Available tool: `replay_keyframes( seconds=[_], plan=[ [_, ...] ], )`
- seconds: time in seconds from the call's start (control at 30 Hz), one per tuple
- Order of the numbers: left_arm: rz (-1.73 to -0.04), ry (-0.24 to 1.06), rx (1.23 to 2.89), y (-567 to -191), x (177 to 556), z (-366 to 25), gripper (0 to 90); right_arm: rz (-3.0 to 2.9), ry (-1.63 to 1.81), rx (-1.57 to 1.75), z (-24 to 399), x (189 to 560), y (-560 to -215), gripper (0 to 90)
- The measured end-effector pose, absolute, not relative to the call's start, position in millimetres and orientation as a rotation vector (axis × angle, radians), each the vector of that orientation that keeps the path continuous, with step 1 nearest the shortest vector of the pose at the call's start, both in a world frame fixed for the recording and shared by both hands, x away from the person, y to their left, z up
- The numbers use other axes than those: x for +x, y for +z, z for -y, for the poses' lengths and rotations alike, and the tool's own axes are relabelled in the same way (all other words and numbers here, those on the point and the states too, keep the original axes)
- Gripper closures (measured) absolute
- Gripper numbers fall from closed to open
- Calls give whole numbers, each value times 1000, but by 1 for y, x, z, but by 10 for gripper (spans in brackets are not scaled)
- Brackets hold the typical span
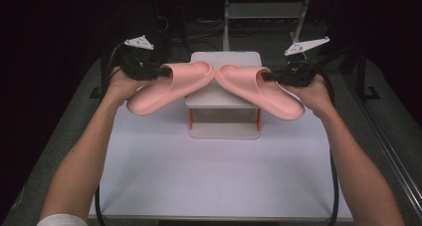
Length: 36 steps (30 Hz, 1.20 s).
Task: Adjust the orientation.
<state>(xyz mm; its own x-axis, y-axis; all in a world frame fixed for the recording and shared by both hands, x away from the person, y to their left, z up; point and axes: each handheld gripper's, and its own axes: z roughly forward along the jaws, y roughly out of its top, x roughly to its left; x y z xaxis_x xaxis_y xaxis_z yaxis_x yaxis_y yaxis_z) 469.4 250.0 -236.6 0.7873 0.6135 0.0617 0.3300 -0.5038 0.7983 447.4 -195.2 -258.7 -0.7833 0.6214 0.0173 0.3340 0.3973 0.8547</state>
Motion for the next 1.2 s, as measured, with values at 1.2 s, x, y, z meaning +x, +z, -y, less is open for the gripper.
replay_keyframes(
  seconds=[1.2],
  plan=[
    [-855, 447, 2110, -234, 496, -208, 761, -2226, 1246, 1062, 187, 468, -256, 798]
  ],
)
